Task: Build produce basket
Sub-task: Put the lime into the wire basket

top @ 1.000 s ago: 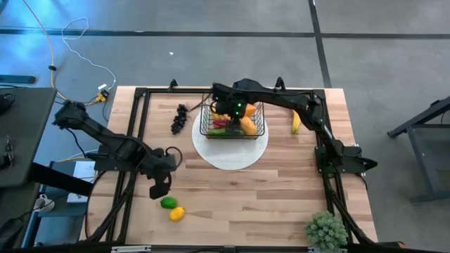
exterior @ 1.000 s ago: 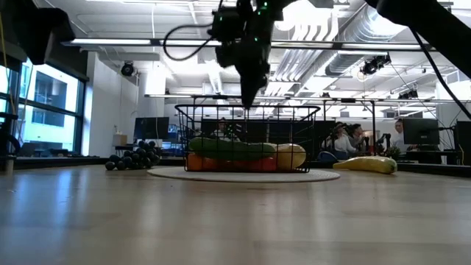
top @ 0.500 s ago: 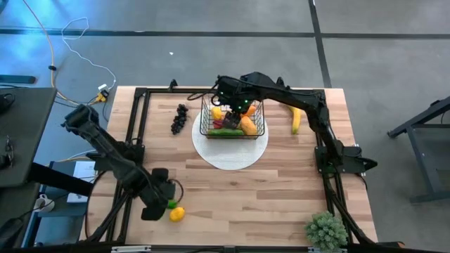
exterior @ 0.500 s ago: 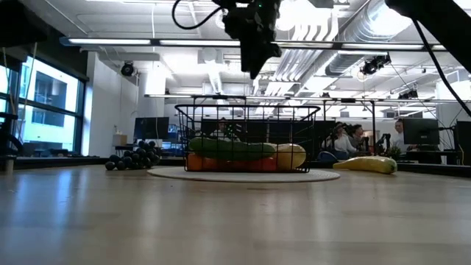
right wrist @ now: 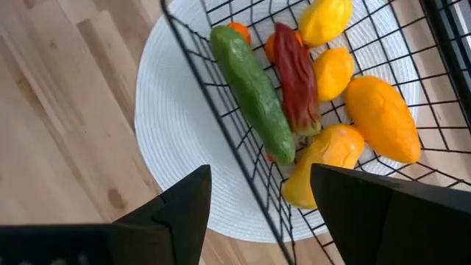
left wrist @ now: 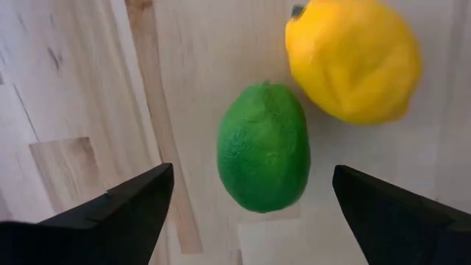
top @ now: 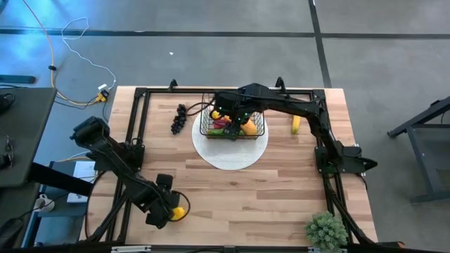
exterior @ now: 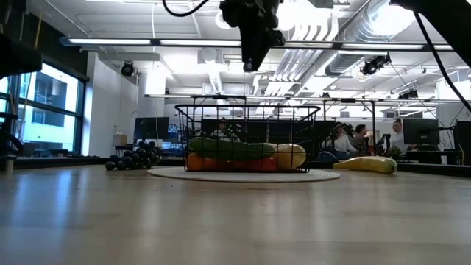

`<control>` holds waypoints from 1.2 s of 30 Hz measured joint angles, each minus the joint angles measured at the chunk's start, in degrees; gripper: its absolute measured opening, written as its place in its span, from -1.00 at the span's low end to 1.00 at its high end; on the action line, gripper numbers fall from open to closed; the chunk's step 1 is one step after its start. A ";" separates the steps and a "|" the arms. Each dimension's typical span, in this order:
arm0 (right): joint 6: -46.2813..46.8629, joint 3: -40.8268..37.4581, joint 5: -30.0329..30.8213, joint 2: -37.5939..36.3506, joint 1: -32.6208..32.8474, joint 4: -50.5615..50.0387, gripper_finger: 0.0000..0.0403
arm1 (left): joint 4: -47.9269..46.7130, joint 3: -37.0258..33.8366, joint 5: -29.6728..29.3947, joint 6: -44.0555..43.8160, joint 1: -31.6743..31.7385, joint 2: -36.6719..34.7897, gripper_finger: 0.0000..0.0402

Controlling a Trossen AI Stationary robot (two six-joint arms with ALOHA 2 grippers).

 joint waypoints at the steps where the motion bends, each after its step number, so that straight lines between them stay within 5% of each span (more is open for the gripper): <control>1: 0.09 0.00 0.17 0.00 0.43 -0.02 0.06 | 0.16 0.00 0.16 0.29 0.00 0.34 0.78; 13: 1.57 0.00 2.01 0.02 3.48 -2.27 0.06 | 2.96 -0.01 0.33 0.88 -0.20 4.45 0.58; 28: 3.50 0.17 4.35 -0.17 3.47 -3.58 0.06 | 1.97 0.00 -0.10 0.86 -0.01 5.71 -0.20; 36: 2.35 0.22 7.69 -3.45 1.66 -3.59 0.06 | 1.28 -0.02 -0.18 -3.89 1.59 2.36 -0.23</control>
